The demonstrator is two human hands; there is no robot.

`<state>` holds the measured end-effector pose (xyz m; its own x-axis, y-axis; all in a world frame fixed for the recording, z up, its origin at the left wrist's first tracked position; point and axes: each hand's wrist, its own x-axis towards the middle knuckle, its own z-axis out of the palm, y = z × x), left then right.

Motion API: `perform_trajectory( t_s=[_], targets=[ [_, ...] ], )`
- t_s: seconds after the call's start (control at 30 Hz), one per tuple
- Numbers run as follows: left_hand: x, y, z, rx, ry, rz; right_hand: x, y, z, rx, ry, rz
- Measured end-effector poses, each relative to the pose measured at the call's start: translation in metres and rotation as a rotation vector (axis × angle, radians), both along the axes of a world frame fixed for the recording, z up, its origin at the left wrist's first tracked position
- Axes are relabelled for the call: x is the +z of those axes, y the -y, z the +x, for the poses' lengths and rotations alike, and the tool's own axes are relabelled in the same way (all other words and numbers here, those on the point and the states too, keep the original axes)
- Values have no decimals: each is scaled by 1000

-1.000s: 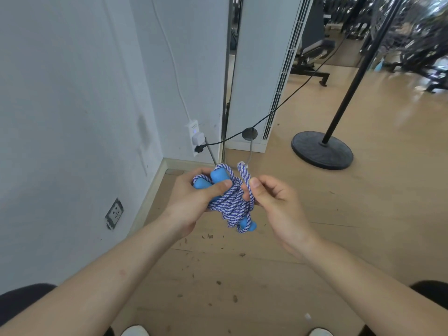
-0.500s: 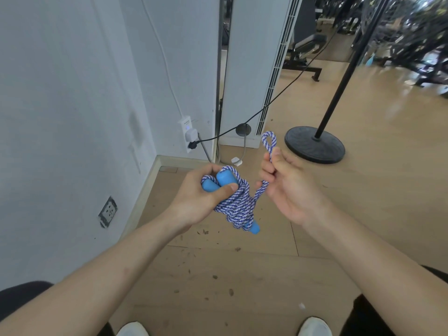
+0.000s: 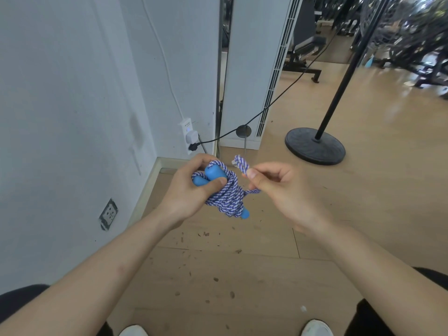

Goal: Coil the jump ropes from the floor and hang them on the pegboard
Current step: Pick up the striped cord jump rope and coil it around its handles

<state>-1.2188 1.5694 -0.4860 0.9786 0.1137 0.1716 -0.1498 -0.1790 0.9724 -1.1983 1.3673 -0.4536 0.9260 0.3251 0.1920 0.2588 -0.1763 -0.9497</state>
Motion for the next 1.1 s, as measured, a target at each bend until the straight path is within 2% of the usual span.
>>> perform_trajectory(
  t_s=[0.07, 0.23, 0.3, 0.53, 0.77, 0.93, 1.1],
  targets=[
    [1, -1, 1, 53, 12, -25, 2, -2, -4, -3, -51, 23],
    [-1, 5, -1, 81, 6, -76, 7, -1, 3, -17, -419, 244],
    [-3, 6, 0, 117, -9, -138, 7, 0, 6, -51, -508, 285],
    [-4, 4, 3, 229, -56, -325, 2, 0, 7, -50, -565, 417],
    [-7, 12, 1, 253, -34, -300, 7, -1, 5, -12, -572, 408],
    [-4, 11, 1, 241, -55, -349, 6, -3, 5, 17, -592, 477],
    [-4, 18, -6, 207, -41, -260, 4, -4, 2, 51, -570, 389]
  ],
)
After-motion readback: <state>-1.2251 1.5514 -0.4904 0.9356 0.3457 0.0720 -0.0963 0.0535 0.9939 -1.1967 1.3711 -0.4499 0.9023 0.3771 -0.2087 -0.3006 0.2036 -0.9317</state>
